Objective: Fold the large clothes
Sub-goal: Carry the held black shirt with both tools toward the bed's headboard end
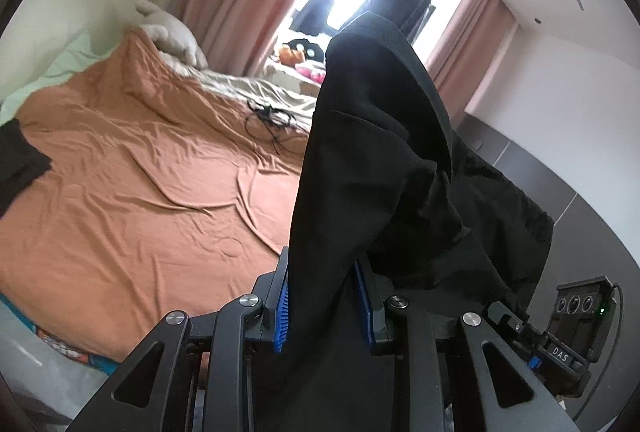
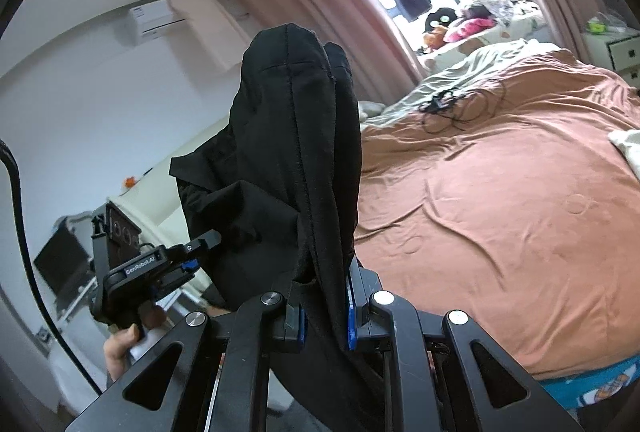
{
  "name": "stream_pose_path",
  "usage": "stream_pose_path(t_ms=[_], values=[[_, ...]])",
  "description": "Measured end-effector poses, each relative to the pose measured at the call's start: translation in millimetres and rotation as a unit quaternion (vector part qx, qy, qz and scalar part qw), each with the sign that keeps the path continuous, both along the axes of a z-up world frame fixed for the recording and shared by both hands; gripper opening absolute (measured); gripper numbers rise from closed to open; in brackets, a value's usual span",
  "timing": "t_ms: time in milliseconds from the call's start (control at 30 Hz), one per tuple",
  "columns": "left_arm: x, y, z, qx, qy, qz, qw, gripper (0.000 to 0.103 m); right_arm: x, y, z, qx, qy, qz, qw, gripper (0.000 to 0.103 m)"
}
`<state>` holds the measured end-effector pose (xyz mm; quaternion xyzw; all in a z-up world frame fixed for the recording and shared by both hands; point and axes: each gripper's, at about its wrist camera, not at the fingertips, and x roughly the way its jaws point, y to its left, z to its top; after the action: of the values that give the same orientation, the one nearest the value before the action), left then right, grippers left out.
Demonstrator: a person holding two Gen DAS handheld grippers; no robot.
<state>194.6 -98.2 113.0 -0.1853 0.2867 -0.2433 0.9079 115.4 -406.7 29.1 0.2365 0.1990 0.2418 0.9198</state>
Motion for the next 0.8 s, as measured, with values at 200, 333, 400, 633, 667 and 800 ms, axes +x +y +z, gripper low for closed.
stream_pose_path(t_ms=[200, 333, 400, 633, 667, 800], values=[[-23, 39, 7, 0.001, -0.011, 0.026, 0.9996, 0.028, -7, 38, 5, -0.008, -0.007, 0.027, 1.0, 0.015], [-37, 69, 9, 0.001, -0.017, 0.048, 0.9987, 0.028, -7, 62, 5, -0.012, -0.008, 0.048, 0.999, 0.015], [-44, 83, 9, -0.001, -0.019, 0.057, 0.9982, 0.028, -7, 76, 5, -0.015, -0.008, 0.059, 0.998, 0.015], [-68, 138, 5, 0.0, -0.027, 0.097, 0.9949, 0.028, -2, 121, 2, -0.022, -0.013, 0.098, 0.995, 0.015], [-69, 145, 3, 0.0, -0.027, 0.101, 0.9946, 0.028, 0, 128, 1, -0.023, -0.013, 0.104, 0.994, 0.015], [-79, 176, -1, -0.006, -0.025, 0.123, 0.9921, 0.028, 5, 154, -3, -0.028, -0.011, 0.126, 0.992, 0.015]])
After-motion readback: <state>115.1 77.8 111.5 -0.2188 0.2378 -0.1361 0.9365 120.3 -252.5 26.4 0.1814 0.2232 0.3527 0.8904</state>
